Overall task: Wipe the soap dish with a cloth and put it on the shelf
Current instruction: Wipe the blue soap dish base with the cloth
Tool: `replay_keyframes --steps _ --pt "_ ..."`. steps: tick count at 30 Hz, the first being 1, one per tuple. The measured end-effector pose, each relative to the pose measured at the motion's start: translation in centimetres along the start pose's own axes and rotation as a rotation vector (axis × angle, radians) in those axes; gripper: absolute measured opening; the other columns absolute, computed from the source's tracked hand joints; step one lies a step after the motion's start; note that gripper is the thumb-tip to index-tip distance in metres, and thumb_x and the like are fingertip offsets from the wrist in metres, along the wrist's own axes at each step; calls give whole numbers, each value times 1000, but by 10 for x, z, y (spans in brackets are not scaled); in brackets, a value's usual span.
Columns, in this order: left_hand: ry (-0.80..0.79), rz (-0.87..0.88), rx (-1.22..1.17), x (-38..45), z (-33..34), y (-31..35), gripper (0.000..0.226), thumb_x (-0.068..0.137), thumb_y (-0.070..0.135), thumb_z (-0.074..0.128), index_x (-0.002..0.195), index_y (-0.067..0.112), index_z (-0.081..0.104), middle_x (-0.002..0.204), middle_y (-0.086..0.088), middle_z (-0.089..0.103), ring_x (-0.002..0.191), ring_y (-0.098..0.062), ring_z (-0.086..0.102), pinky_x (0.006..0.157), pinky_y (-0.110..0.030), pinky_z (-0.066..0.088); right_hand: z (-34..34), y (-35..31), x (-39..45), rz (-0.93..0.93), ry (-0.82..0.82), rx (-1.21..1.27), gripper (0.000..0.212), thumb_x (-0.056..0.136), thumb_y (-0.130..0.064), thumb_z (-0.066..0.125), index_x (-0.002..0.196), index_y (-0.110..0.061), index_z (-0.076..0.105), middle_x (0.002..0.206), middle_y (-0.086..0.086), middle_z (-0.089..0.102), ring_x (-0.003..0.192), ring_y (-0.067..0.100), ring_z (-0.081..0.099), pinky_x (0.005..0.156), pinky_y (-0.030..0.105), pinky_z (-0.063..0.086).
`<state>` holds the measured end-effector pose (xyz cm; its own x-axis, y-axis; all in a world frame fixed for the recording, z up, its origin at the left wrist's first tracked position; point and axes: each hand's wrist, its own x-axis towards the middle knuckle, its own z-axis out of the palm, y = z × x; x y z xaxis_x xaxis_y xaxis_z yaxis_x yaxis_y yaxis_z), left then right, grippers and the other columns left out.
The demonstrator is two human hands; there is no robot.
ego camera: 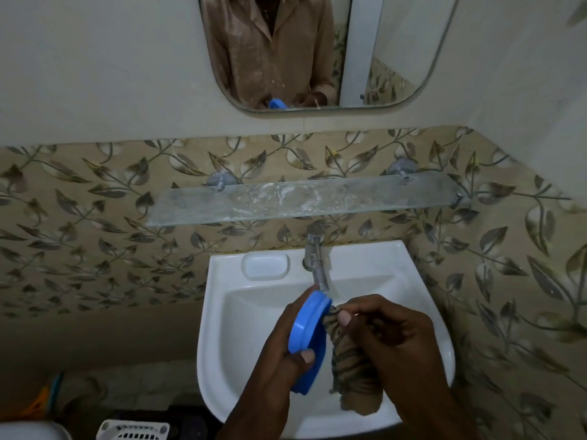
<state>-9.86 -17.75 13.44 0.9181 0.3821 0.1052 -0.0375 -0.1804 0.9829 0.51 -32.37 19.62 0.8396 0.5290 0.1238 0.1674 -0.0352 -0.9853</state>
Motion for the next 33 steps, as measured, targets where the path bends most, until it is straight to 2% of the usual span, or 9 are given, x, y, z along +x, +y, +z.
replay_keyframes --steps 2,4,8,12,17,20,23,27,33 --pt "-5 32 50 -2 -1 0 90 57 51 61 139 17 46 141 18 58 138 -11 51 114 -32 41 -2 -6 -1 -123 -33 -64 4 83 -27 77 82 -23 76 84 1 74 78 22 73 68 26 60" --pt "68 87 35 -4 5 11 71 68 39 57 136 19 59 134 5 65 131 -25 57 113 -47 42 -1 -15 -4 -228 -71 -57 9 85 -26 74 87 -18 75 85 2 70 73 23 72 63 31 60" --pt "90 193 90 4 10 21 22 91 37 63 111 32 67 100 11 68 95 -21 69 81 -41 56 10 -28 -8 -469 -80 -213 7 80 -10 79 85 -13 78 88 2 66 78 14 70 68 27 57" --pt "81 309 123 5 7 20 32 79 11 71 107 26 66 97 2 66 86 -24 68 73 -40 56 14 -22 -4 -507 -82 -357 6 84 -16 73 88 -15 77 89 -1 63 73 7 65 66 26 55" --pt "86 348 172 1 6 25 36 80 9 77 114 14 67 100 1 67 89 -26 69 74 -42 56 0 -14 11 -340 -33 -332 16 88 -30 64 91 -19 77 85 -10 63 77 13 68 65 32 59" --pt "61 328 148 3 2 25 38 75 6 77 106 25 67 96 5 66 86 -21 69 71 -39 55 10 -21 -2 -384 -101 -276 8 86 -22 70 91 -20 76 86 -5 64 75 14 68 67 33 59" --pt "57 337 138 3 -2 26 41 73 11 75 102 39 64 94 16 63 85 -13 67 73 -26 51 24 -32 -19 -526 -126 -347 8 83 -13 74 89 -18 77 89 -1 64 76 7 66 70 24 55" --pt "73 364 137 -2 0 30 37 77 7 81 111 18 68 100 4 68 90 -23 70 76 -35 56 10 -20 0 -382 -28 -328 8 86 -21 69 88 -18 76 86 -8 64 77 6 68 68 18 57" --pt "68 350 97 1 -1 32 28 78 10 77 104 19 68 93 1 67 84 -25 68 72 -37 56 12 -18 -10 -446 22 -297 6 86 -23 69 89 -19 73 85 -7 65 79 7 67 70 22 56"
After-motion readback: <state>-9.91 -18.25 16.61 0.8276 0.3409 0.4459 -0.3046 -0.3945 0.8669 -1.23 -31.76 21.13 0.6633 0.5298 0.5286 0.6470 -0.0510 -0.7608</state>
